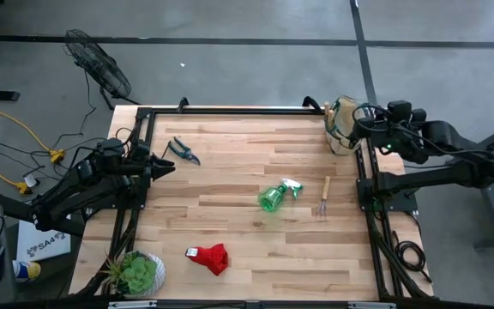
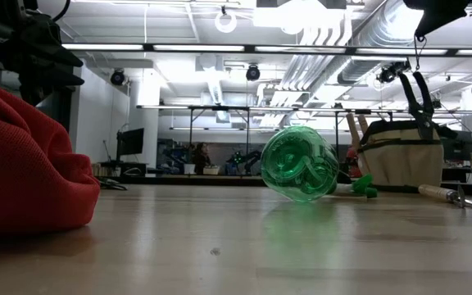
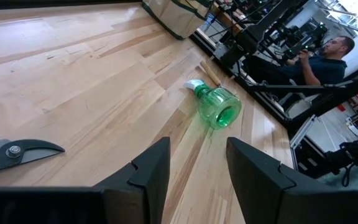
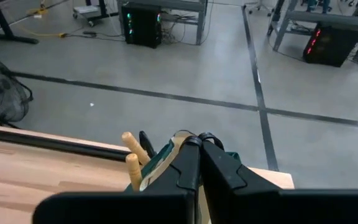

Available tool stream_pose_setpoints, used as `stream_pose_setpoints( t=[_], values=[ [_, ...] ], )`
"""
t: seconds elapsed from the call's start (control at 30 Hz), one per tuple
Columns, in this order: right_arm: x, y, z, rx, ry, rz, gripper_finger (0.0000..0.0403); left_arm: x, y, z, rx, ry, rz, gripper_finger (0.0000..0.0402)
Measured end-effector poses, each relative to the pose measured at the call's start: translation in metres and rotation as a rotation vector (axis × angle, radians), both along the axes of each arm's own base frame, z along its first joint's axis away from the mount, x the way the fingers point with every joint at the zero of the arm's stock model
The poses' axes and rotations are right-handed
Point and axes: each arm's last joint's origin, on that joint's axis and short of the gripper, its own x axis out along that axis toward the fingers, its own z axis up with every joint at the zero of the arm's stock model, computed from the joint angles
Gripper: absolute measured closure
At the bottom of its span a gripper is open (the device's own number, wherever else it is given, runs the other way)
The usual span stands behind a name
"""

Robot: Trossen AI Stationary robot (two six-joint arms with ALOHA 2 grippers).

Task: Pick & Place Garden tools in Gardening bag
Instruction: Put the right shear scissors into the gardening bag

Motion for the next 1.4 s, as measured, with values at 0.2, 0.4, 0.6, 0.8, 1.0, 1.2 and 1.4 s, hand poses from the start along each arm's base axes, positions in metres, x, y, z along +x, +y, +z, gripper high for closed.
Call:
stream_pose_setpoints(
  t=[0.2, 0.4, 0.6, 0.8, 1.0, 1.2, 1.4],
  values=[
    [0.003, -0.001, -0.007, -0.041, 0.018, -0.029, 0.0399, 0.0, 0.0, 0.0, 0.0, 0.0, -0.001, 0.0247],
    [0.005, -0.001, -0.016, -0.028, 0.033, -0.032, 0.0399, 0.0, 0.0, 0.0, 0.0, 0.0, 0.0, 0.0247],
    [0.007, 0.001, -0.025, 0.063, 0.021, 0.004, 0.0399, 0.0, 0.0, 0.0, 0.0, 0.0, -0.001, 0.0247],
    [0.005, 0.007, -0.03, 0.179, 0.0, 0.059, 0.0399, 0.0, 0.0, 0.0, 0.0, 0.0, 0.0, 0.0247],
    [0.002, 0.012, -0.033, 0.277, -0.01, 0.086, 0.0399, 0.0, 0.0, 0.0, 0.0, 0.0, 0.0, 0.0247],
    [0.001, 0.014, -0.035, 0.332, -0.029, 0.084, 0.0399, 0.0, 0.0, 0.0, 0.0, -0.001, 0.0, 0.0247],
    [-0.001, 0.01, -0.035, 0.358, -0.043, 0.022, 0.0399, 0.0, 0.0, 0.0, 0.0, 0.0, 0.0, 0.0247]
  ],
)
